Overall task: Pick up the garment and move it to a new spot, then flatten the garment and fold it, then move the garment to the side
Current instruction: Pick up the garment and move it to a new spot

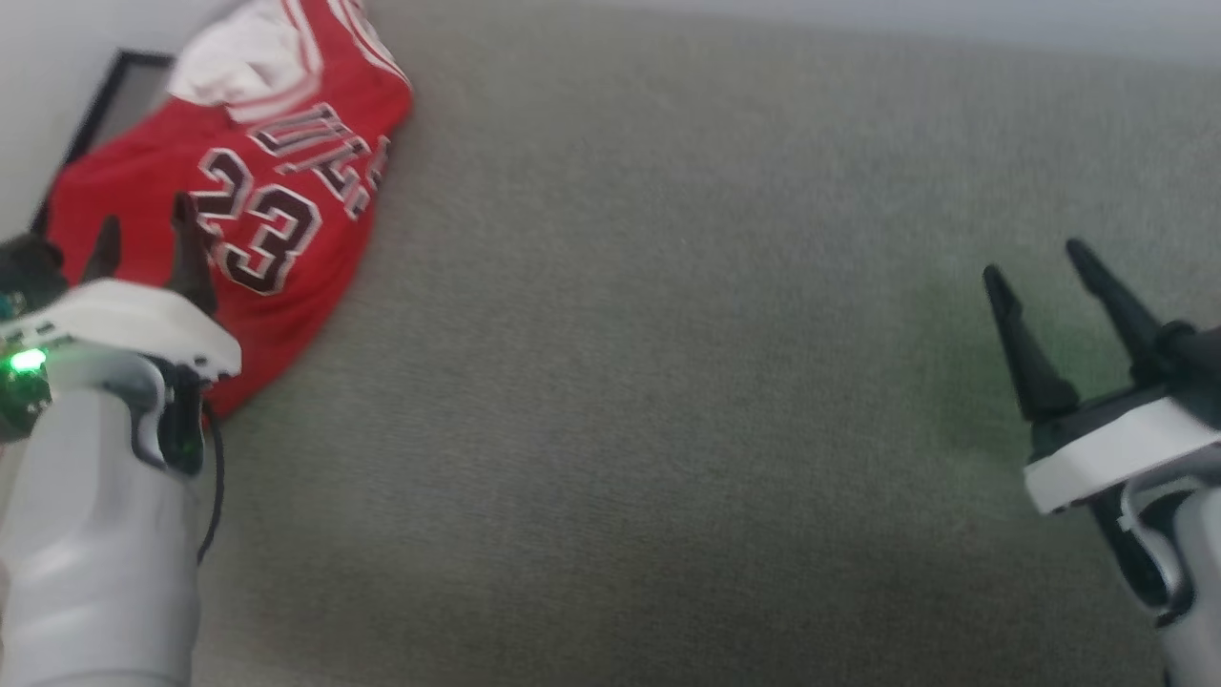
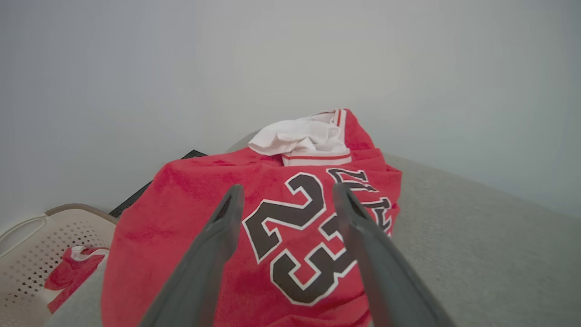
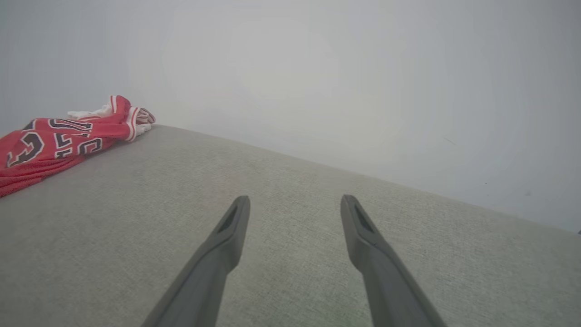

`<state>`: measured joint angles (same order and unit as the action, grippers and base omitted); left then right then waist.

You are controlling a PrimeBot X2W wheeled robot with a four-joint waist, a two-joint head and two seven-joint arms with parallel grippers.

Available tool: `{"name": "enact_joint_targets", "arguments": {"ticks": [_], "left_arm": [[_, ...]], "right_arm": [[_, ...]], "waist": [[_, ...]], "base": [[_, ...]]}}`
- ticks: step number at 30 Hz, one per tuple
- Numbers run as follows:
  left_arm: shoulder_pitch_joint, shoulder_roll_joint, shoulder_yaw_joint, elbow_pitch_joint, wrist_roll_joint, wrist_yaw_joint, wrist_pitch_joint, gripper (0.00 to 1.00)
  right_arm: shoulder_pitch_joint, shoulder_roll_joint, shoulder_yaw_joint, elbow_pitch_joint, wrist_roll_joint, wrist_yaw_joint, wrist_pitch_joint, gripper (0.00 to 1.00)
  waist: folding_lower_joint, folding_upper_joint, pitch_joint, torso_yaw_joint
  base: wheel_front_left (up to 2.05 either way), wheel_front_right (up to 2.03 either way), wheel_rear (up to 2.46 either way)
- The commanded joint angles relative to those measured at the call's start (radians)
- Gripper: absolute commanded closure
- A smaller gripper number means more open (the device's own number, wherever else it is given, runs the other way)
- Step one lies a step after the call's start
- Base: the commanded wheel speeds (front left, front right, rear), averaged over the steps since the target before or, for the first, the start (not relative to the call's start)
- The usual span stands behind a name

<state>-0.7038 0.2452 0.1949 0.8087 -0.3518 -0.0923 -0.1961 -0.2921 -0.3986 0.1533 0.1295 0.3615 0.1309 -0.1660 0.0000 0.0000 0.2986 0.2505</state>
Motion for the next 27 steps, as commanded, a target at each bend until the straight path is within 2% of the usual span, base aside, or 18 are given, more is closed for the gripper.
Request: {"name": "enact_joint_targets", "arguments": {"ticks": [1, 6, 10, 15, 17, 23, 27], "left_arm": [[-0.032, 0.003, -0.002, 0.023, -0.002, 0.003, 0.008, 0.0], [-0.152, 0.021, -0.009, 0.162, -0.009, 0.033, 0.087, 0.0], [-0.23, 0.024, -0.012, 0.262, -0.026, 0.034, 0.169, 0.0], [-0.287, 0.025, -0.019, 0.396, -0.042, 0.052, 0.316, 0.0], [-0.295, 0.021, -0.017, 0.442, -0.05, 0.076, 0.389, 0.0], [-0.302, -0.006, -0.021, 0.5, -0.066, 0.106, 0.557, 0.0], [-0.311, -0.021, -0.026, 0.505, -0.073, 0.107, 0.551, 0.0]], "right_arm": [[-0.015, -0.01, -0.005, -0.017, 0.006, 0.0, 0.004, 0.0], [-0.033, -0.043, -0.018, -0.083, 0.007, 0.0, 0.026, 0.0], [-0.033, -0.068, -0.037, -0.128, 0.009, 0.0, 0.045, 0.0], [-0.037, -0.091, -0.046, -0.172, 0.009, 0.0, 0.07, 0.0], [-0.041, -0.098, -0.051, -0.187, 0.008, 0.0, 0.079, 0.0], [-0.045, -0.114, -0.067, -0.233, 0.011, 0.0, 0.104, 0.0], [-0.042, -0.121, -0.078, -0.253, 0.008, 0.0, 0.112, 0.0]], "waist": [[0.0, 0.0, 0.083, -0.044], [0.0, 0.0, 0.169, -0.061], [0.0, 0.0, 0.214, -0.062], [0.0, 0.0, 0.248, -0.068], [0.0, 0.0, 0.258, -0.071], [0.0, 0.0, 0.285, -0.078], [0.0, 0.0, 0.295, -0.079]], "base": [[0.0, 0.0, 0.0], [0.0, 0.0, 0.0], [0.0, 0.0, 0.0], [0.0, 0.0, 0.0], [0.0, 0.0, 0.0], [0.0, 0.0, 0.0], [0.0, 0.0, 0.0]]}}
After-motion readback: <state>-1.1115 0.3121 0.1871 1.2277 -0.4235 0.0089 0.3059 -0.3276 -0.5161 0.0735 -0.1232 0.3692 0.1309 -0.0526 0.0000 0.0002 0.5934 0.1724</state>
